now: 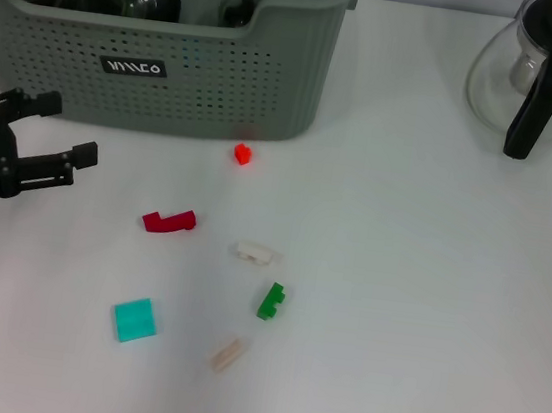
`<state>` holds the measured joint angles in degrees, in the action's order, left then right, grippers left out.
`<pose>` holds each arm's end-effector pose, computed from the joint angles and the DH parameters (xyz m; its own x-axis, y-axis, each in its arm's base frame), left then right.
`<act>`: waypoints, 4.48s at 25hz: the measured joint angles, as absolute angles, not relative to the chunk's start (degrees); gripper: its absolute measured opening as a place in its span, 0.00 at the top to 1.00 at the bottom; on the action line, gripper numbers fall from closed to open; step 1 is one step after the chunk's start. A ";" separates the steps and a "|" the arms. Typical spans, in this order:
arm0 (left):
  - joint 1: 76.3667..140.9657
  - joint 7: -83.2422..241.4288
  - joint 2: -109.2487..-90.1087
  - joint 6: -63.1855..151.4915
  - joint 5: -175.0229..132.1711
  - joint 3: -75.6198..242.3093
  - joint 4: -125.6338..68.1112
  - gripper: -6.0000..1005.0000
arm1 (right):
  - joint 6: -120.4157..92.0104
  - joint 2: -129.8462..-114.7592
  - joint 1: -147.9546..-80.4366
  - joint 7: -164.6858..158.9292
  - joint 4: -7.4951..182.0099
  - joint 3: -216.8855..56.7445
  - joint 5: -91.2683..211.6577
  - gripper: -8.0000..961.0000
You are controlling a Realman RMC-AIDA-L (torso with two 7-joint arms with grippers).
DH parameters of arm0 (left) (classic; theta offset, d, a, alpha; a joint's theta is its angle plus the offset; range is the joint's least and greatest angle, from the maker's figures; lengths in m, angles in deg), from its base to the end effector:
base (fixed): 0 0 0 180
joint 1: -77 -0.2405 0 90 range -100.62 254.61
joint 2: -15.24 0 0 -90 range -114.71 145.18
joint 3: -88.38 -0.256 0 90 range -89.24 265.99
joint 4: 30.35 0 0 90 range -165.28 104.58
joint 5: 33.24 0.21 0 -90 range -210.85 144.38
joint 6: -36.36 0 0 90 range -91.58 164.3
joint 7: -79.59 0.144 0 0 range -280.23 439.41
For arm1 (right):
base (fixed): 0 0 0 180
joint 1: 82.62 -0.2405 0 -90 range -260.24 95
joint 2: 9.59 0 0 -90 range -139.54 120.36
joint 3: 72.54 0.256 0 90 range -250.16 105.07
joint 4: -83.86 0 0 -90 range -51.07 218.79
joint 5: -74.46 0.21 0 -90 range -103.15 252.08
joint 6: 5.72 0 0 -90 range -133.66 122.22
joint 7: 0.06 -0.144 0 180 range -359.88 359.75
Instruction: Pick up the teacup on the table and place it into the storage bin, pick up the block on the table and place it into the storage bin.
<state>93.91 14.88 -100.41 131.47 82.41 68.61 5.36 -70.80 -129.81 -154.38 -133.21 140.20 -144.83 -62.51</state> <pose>-0.3555 0.2581 0.0601 0.7400 0.2772 0.6129 0.5838 -0.7172 -0.3806 -0.0555 0.4428 -0.0319 0.9931 -0.0801 -0.0856 -0.1083 -0.9067 -0.4077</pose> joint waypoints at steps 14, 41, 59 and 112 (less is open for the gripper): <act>94.27 14.64 -100.18 131.72 82.52 68.27 5.51 0.13 | -83.81 -129.89 -145.05 -130.64 155.76 -146.45 -58.48 0.13; 94.86 15.26 -100.60 131.71 82.51 67.74 5.19 0.13 | -90.77 -130.52 -136.62 -138.02 142.11 -175.53 -52.95 0.01; 94.81 15.26 -100.77 131.18 82.65 64.46 5.15 0.13 | -75.96 -130.96 -136.63 -139.02 136.85 -184.82 -51.52 0.02; 94.34 15.53 -100.90 129.80 85.67 64.82 5.33 0.13 | -92.73 -130.08 -137.66 -146.62 163.02 -165.93 -57.43 0.55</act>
<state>94.34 15.53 -100.90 129.80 85.67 64.82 5.33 -92.73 -130.08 -137.66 -146.62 163.02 -165.93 -57.43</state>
